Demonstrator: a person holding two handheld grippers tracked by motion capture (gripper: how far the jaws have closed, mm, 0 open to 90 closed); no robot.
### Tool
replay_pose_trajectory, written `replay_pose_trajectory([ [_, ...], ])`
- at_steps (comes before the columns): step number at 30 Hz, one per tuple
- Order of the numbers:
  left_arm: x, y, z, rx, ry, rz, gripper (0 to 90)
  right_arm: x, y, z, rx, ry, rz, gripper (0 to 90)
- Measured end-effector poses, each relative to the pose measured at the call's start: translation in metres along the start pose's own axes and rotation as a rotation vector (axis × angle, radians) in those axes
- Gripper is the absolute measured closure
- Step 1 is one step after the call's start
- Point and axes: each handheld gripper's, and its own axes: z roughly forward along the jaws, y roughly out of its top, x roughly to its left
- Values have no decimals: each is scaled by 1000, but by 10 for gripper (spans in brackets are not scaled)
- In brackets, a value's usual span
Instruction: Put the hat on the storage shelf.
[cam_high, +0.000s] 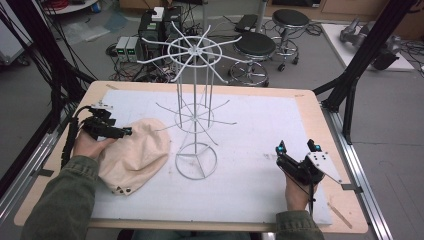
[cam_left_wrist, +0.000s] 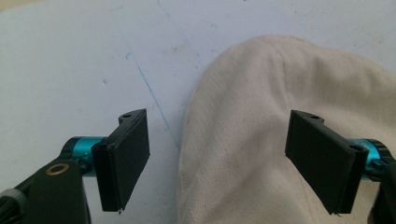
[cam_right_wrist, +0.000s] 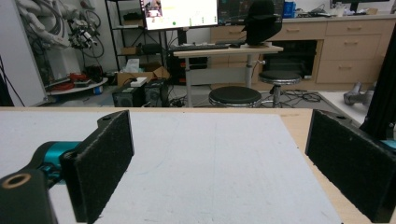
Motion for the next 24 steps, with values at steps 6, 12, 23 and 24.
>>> replay_pose_trajectory([
  [6, 1, -2, 9, 68, -4, 5, 223, 0, 0, 0, 1, 2, 1, 70],
  [12, 1, -3, 15, 115, -11, -9, 234, 0, 0, 0, -1, 1, -6, 70],
  [23, -2, -5, 23, 182, -68, 4, 394, 0, 0, 0, 0, -1, -1, 70],
  [24, -2, -6, 23, 181, -71, 4, 403, 0, 0, 0, -3, -1, -4, 70],
])
